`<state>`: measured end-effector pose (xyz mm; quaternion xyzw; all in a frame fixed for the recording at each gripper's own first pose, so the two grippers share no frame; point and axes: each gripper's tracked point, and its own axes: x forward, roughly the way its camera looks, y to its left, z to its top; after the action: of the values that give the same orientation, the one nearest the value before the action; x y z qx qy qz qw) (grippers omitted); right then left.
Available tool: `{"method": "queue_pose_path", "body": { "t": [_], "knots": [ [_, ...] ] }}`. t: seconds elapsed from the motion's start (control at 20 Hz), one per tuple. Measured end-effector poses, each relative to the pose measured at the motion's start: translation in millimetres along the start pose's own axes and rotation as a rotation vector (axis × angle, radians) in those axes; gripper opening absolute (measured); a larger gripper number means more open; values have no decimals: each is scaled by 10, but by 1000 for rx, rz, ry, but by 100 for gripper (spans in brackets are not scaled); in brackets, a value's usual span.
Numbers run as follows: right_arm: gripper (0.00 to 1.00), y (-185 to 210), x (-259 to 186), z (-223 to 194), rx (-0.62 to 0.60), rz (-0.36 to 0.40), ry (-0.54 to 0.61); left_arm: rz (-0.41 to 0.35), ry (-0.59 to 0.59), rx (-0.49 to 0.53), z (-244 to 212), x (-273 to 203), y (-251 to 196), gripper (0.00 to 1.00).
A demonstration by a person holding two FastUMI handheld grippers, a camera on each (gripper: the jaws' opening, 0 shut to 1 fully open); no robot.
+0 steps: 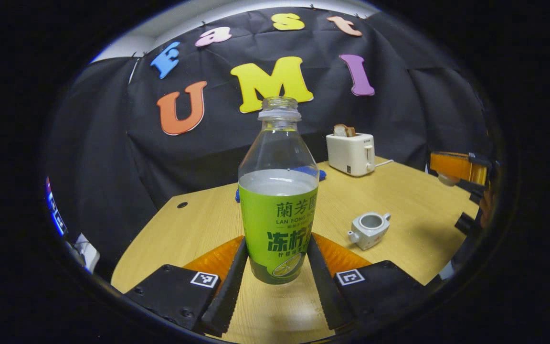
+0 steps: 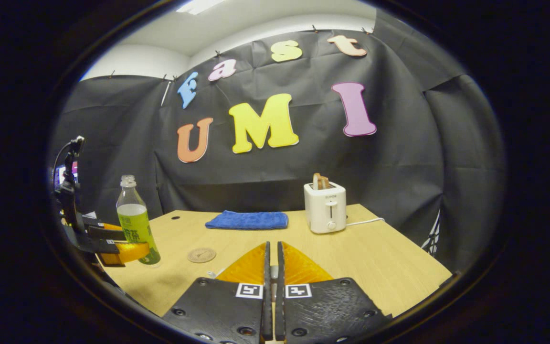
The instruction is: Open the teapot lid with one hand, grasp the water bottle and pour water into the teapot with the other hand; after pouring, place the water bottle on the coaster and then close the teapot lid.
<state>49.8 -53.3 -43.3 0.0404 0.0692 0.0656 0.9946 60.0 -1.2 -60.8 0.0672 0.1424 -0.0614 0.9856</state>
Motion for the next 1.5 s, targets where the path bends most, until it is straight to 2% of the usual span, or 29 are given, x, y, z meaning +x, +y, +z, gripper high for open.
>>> {"method": "queue_pose_path", "body": {
  "t": [0.3,0.55,0.85,1.15,1.5],
  "knots": [
    [2,102,18,56,-18,4,-12,-13,-171,-130,322,109,106,74],
    [2,148,99,41,-39,-2,-15,40,-288,-141,530,350,326,74],
    [2,138,211,-87,-32,3,18,6,-190,-193,265,897,302,75],
    [2,50,381,-252,-21,-7,59,-12,-124,-150,51,1354,226,75],
    [2,38,516,-405,9,5,99,-14,-66,-132,-163,1650,197,75]
  ]
}}
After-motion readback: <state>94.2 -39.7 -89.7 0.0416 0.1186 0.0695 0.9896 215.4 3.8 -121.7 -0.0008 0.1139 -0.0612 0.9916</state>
